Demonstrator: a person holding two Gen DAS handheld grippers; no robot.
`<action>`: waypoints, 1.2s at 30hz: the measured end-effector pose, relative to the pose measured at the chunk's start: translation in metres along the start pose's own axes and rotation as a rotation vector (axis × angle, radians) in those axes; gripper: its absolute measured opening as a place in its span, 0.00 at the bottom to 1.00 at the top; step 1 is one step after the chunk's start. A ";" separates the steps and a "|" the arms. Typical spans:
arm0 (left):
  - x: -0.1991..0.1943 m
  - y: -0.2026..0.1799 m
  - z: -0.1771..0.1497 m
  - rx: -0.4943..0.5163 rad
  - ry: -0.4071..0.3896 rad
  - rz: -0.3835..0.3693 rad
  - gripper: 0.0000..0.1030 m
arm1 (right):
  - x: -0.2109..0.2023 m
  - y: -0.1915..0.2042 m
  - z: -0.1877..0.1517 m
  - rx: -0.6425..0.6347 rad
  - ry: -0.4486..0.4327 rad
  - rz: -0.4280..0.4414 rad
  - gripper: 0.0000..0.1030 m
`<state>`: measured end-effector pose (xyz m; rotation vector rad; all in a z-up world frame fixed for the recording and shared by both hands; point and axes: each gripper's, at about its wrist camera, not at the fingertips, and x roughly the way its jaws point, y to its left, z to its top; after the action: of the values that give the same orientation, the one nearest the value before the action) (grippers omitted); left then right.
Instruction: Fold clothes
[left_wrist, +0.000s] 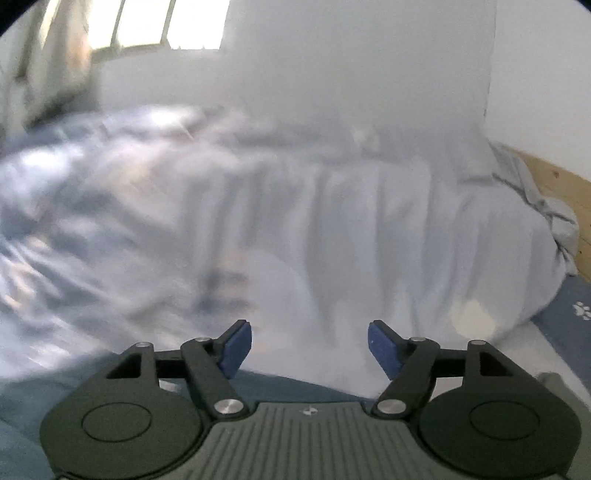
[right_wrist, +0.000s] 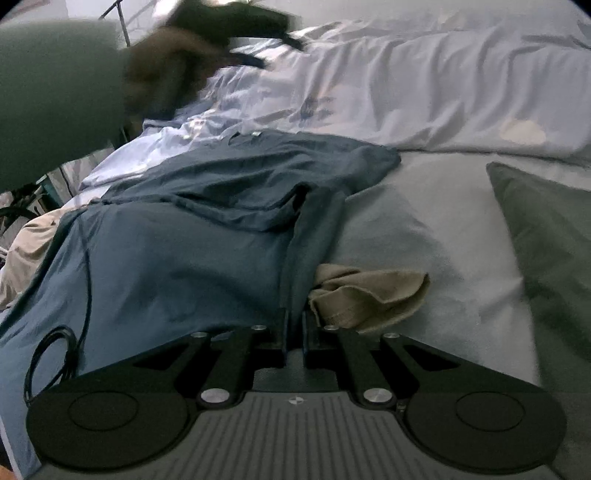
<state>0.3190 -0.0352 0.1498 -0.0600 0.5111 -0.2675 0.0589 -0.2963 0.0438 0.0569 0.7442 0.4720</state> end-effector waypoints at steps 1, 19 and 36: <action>-0.022 0.013 0.002 0.010 -0.036 0.024 0.68 | -0.003 -0.001 0.001 0.006 -0.010 -0.005 0.05; -0.469 0.114 -0.005 -0.184 -0.447 0.187 0.94 | -0.097 0.010 0.034 0.122 -0.364 -0.053 0.15; -0.685 0.145 -0.096 -0.290 -0.494 0.085 1.00 | -0.286 0.234 0.023 0.049 -0.574 0.193 0.46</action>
<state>-0.2681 0.2892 0.3735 -0.3765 0.0568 -0.0868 -0.1996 -0.2082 0.2934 0.2997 0.1853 0.5862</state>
